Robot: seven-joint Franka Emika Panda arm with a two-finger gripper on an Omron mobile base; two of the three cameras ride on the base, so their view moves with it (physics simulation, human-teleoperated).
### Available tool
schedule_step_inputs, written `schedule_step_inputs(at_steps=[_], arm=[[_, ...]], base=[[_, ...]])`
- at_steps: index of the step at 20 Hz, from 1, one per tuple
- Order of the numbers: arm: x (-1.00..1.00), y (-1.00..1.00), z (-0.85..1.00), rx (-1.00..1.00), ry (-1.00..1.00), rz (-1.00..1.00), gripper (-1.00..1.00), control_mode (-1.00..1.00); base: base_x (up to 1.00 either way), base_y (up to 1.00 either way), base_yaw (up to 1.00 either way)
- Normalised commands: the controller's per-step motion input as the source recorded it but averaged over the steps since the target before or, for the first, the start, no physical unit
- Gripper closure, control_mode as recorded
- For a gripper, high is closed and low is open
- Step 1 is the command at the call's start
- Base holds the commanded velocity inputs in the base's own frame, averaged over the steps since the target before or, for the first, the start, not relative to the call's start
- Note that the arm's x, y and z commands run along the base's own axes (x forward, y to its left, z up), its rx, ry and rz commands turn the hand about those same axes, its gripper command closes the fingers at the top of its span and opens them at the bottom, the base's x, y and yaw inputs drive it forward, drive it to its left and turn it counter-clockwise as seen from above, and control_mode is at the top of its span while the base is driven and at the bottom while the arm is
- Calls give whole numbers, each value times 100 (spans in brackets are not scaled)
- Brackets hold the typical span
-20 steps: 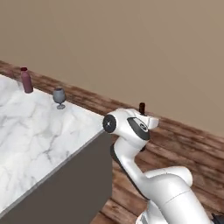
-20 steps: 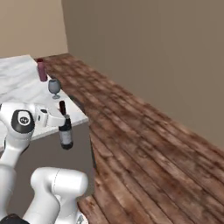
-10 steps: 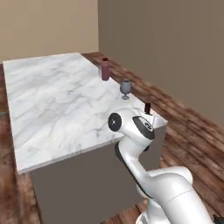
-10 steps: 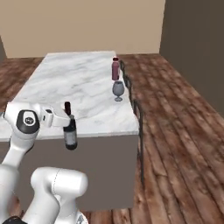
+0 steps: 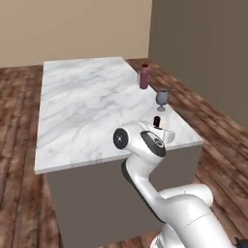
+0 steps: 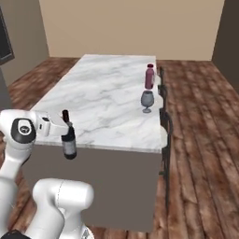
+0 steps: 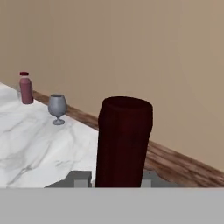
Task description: There is a wine glass and glass cup on the dining counter. Place the wine bottle next to the wine glass and the juice bottle next to the glass cup.
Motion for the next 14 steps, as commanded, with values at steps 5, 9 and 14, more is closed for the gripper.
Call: schedule_step_inputs(at_steps=[5,9,14], arm=[[0,0,0,0,0,0,100,100],[0,0,0,0,0,0,100,100],[0,0,0,0,0,0,100,100]], base=[[26,-46,23],[22,-49,18],[38,-42,15]])
